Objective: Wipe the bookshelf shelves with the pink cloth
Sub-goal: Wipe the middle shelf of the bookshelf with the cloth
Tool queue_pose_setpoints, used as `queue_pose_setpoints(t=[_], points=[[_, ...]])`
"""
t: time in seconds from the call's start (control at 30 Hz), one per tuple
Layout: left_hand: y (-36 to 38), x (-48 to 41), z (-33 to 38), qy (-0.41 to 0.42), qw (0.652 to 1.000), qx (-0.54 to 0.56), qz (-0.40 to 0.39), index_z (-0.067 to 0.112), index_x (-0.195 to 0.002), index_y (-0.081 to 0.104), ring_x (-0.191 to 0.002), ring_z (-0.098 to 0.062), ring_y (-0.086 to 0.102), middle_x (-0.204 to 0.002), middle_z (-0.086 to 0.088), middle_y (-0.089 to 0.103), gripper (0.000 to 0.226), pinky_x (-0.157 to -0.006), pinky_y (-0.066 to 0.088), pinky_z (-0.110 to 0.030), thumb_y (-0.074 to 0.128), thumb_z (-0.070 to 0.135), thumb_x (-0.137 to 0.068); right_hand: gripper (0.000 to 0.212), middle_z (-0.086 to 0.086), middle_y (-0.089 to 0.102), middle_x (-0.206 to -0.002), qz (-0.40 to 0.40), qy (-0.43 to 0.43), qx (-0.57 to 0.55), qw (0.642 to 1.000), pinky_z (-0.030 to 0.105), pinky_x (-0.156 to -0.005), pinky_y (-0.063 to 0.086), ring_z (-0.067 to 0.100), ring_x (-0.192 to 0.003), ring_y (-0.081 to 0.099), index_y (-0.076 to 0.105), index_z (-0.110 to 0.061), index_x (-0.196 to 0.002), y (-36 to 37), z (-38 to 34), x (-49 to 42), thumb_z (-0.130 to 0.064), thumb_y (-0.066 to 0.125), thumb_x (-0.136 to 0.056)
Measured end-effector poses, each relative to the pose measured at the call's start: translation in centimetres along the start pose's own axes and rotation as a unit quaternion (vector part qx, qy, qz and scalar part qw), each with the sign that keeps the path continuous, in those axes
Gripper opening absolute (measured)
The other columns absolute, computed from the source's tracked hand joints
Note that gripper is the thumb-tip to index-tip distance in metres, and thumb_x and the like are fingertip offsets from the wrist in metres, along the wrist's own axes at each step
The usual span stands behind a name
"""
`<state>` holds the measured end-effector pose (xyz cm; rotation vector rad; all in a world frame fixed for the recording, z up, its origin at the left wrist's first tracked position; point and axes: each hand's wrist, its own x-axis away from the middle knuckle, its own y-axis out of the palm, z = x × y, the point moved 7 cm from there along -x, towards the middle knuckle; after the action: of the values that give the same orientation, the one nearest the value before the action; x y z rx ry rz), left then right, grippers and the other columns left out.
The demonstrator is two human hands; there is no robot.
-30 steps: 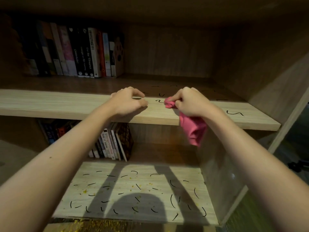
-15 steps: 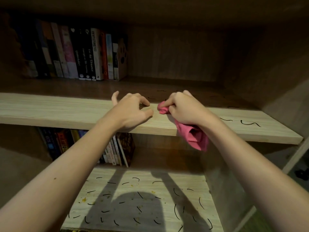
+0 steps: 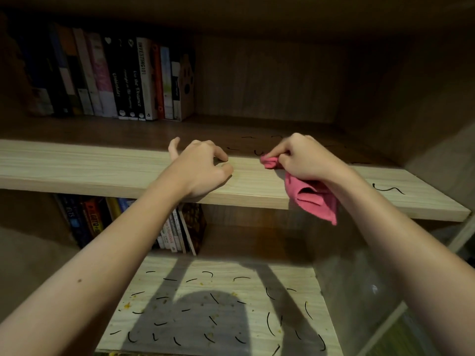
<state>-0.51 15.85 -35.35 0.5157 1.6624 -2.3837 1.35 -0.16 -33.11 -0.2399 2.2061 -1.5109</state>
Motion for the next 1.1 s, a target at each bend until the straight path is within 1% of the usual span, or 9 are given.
queue_pose_setpoints(t=[0.1, 0.17, 0.33, 0.57, 0.7, 0.77, 0.87, 1.0, 1.1], points=[[0.0, 0.0, 0.1, -0.003, 1.0, 0.001, 0.002, 0.023, -0.113, 0.062, -0.127, -0.011, 0.037, -0.126, 0.007, 0.054, 0.031, -0.115, -0.005, -0.046, 0.05, 0.034, -0.087, 0.038, -0.012, 0.061, -0.1, -0.004, -0.052, -0.003, 0.999, 0.034, -0.106, 0.035, 0.012, -0.103, 0.052, 0.071, -0.021, -0.108, 1.4, -2.5, 0.3, -0.003, 0.041, -0.092], [-0.2, 0.1, 0.1, -0.003, 1.0, 0.0, 0.008, 0.023, -0.112, 0.063, -0.127, -0.012, 0.038, -0.126, 0.007, 0.054, 0.03, -0.115, -0.005, -0.046, 0.05, 0.034, -0.087, 0.04, -0.017, 0.056, -0.095, -0.011, -0.085, -0.024, 0.996, 0.036, -0.109, 0.031, 0.011, -0.107, 0.048, 0.072, -0.022, -0.105, 1.3, -3.4, 1.6, -0.002, 0.04, -0.091], [-0.4, 0.3, 0.2, 0.001, 1.0, 0.012, 0.005, 0.024, -0.112, 0.063, -0.128, -0.012, 0.036, -0.126, 0.008, 0.053, 0.028, -0.115, -0.007, -0.046, 0.049, 0.033, -0.089, 0.039, 0.0, 0.064, -0.116, 0.017, 0.005, -0.002, 1.0, 0.027, -0.092, 0.042, 0.008, -0.09, 0.052, 0.069, -0.02, -0.112, -0.2, 0.5, 0.8, -0.002, 0.041, -0.092], [-0.6, 0.2, 0.2, -0.004, 0.999, 0.049, 0.007, 0.024, -0.117, 0.061, -0.125, -0.014, 0.039, -0.13, 0.006, 0.052, 0.032, -0.109, 0.012, -0.035, 0.051, 0.035, -0.089, 0.04, -0.011, 0.06, -0.108, -0.017, -0.016, 0.003, 1.0, 0.038, -0.103, 0.032, 0.021, -0.117, 0.039, 0.068, -0.017, -0.114, 1.0, -1.3, 2.1, -0.001, 0.038, -0.091], [-0.6, -0.4, -0.2, -0.032, 0.998, 0.051, -0.015, 0.025, -0.117, 0.06, -0.127, -0.019, 0.039, -0.132, 0.004, 0.051, 0.036, -0.108, 0.015, -0.037, 0.051, 0.046, -0.089, 0.039, 0.005, 0.065, -0.103, -0.034, 0.048, 0.032, 0.998, 0.033, -0.074, 0.051, 0.018, -0.084, 0.058, 0.064, -0.017, -0.12, 0.7, 0.3, -0.7, 0.0, 0.048, -0.088], [-0.4, -0.9, -0.4, -0.039, 0.999, 0.026, -0.025, 0.023, -0.119, 0.059, -0.128, -0.019, 0.039, -0.13, 0.001, 0.053, 0.042, -0.111, 0.008, -0.043, 0.049, 0.051, -0.089, 0.039, 0.006, 0.066, -0.107, -0.043, 0.049, 0.036, 0.997, 0.033, -0.078, 0.054, 0.018, -0.085, 0.062, 0.063, -0.014, -0.122, 1.2, -0.4, -2.0, -0.001, 0.05, -0.088], [0.2, -1.5, -0.5, -0.051, 0.998, 0.016, -0.035, 0.019, -0.125, 0.057, -0.13, -0.02, 0.039, -0.129, -0.001, 0.055, 0.052, -0.114, 0.001, -0.05, 0.049, 0.055, -0.088, 0.039, 0.0, 0.065, -0.114, -0.044, 0.024, 0.032, 0.998, 0.028, -0.08, 0.052, 0.012, -0.083, 0.062, 0.064, -0.016, -0.119, 1.4, -0.7, -1.6, 0.001, 0.048, -0.088], [0.6, -2.0, -0.7, -0.047, 0.998, 0.006, -0.04, 0.019, -0.127, 0.054, -0.129, -0.02, 0.04, -0.126, -0.001, 0.057, 0.055, -0.113, -0.001, -0.051, 0.05, 0.056, -0.087, 0.04, -0.005, 0.061, -0.108, -0.067, 0.022, 0.036, 0.997, 0.013, -0.054, 0.038, 0.005, -0.063, 0.052, 0.065, -0.021, -0.117, 0.7, 0.5, -1.4, -0.001, 0.041, -0.093], [0.5, -2.1, -0.7, -0.047, 0.998, 0.016, -0.04, 0.019, -0.127, 0.054, -0.128, -0.021, 0.04, -0.125, -0.001, 0.058, 0.055, -0.114, 0.001, -0.05, 0.051, 0.055, -0.086, 0.038, 0.003, 0.062, -0.12, -0.069, 0.042, 0.063, 0.995, 0.026, -0.078, 0.051, 0.017, -0.09, 0.059, 0.063, -0.018, -0.121, 1.1, 0.8, -4.8, -0.003, 0.044, -0.091]])
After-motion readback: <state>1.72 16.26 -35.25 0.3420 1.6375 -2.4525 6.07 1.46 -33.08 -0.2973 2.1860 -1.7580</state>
